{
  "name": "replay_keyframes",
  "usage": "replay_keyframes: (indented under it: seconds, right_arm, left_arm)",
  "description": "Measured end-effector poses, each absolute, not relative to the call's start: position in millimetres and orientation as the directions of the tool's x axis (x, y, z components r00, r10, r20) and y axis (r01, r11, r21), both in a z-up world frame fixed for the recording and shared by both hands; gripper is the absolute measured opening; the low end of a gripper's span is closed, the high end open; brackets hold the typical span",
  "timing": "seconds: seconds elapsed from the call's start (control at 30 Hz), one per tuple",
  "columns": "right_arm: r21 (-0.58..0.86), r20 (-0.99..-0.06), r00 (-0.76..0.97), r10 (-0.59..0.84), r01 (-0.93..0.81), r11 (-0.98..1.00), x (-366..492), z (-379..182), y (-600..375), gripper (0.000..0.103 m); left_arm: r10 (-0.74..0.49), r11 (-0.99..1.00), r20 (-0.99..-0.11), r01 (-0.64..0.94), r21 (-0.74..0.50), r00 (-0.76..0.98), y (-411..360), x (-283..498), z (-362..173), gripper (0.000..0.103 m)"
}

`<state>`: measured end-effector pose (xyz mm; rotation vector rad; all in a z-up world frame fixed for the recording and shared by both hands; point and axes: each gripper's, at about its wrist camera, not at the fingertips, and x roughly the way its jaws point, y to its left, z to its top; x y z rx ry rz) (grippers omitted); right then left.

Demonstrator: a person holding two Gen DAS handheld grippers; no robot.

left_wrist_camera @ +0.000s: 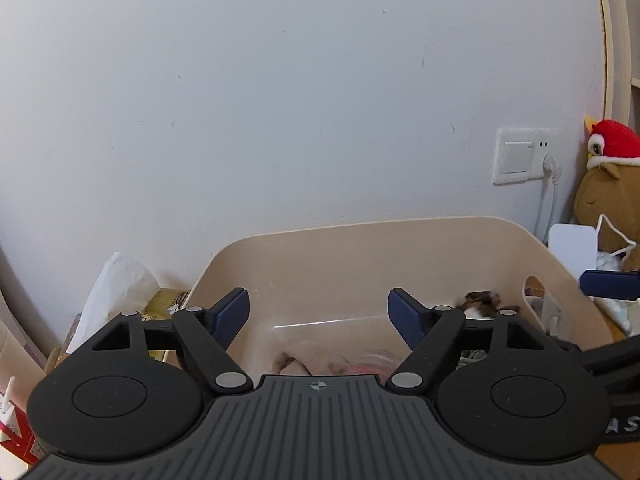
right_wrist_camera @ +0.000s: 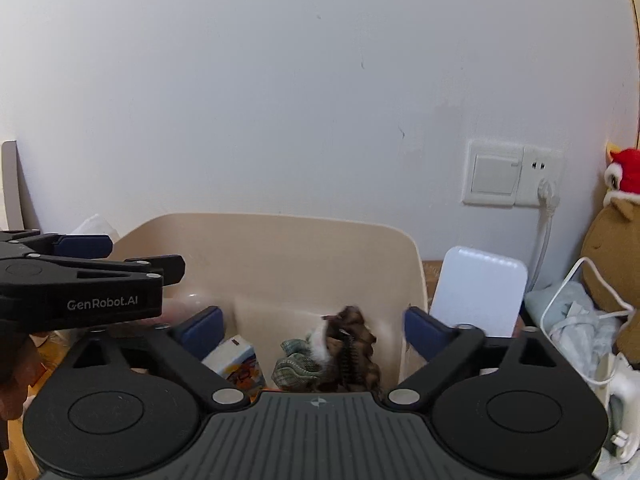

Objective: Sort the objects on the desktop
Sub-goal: 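Open both tools to drop the box and cloth into the bin, then move the right tool to the white plush toy while the left tool approaches the milk pouch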

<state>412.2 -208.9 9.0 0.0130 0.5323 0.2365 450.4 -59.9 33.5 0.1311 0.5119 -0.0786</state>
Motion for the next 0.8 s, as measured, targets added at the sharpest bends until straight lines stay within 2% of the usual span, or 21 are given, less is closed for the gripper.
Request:
replay_keyframes:
  seconds: [0.33, 0.8]
  right_arm:
    - [0.055, -0.466, 0.857, 0.221, -0.221, 0.974, 373, 32, -214, 0.103]
    - [0.132, -0.511, 0.821, 0.254, -0.217, 0.967, 316, 30, -246, 0.103]
  left_arm:
    - [-0.023, 0.99, -0.478, 0.088, 0.114, 0.878, -50, 418, 46, 0.081]
    - [-0.01, 0.972, -0.476, 0.119, 0.2, 0.88, -15, 321, 47, 0.082]
